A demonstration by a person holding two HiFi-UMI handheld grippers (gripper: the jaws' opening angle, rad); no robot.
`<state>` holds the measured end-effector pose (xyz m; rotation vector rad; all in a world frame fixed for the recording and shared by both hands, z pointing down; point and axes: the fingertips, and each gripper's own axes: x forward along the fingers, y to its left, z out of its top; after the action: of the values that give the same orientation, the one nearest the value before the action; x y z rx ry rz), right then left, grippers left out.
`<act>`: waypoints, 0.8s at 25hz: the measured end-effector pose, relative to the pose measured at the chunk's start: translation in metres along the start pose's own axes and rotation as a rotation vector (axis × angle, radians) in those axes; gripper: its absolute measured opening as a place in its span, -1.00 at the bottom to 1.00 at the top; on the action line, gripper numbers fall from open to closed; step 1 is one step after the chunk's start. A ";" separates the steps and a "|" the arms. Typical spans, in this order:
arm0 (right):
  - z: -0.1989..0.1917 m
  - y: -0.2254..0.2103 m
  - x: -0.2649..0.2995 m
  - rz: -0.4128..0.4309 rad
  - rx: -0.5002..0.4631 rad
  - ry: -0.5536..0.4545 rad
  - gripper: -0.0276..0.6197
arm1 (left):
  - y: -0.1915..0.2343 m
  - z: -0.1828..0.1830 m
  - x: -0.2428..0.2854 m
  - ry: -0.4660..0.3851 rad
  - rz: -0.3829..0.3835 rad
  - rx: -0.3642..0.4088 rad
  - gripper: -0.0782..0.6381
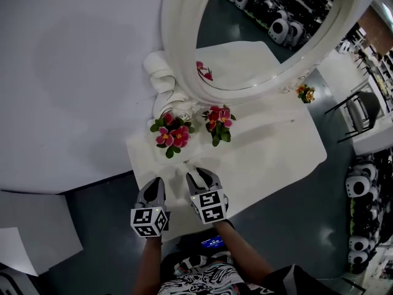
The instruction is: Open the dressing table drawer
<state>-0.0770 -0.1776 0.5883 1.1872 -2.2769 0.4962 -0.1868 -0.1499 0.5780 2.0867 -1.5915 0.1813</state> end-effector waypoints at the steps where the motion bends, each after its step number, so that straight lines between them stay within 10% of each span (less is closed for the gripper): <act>1: -0.003 -0.001 0.007 0.002 0.000 0.009 -0.50 | 0.001 -0.003 0.004 0.008 0.000 -0.004 -0.78; 20: -0.014 -0.009 0.069 0.031 -0.061 0.073 -0.61 | 0.003 -0.019 0.026 0.059 0.020 -0.040 -0.78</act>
<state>-0.0989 -0.2192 0.6420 1.0881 -2.2351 0.4700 -0.1781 -0.1641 0.6058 2.0177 -1.5692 0.2146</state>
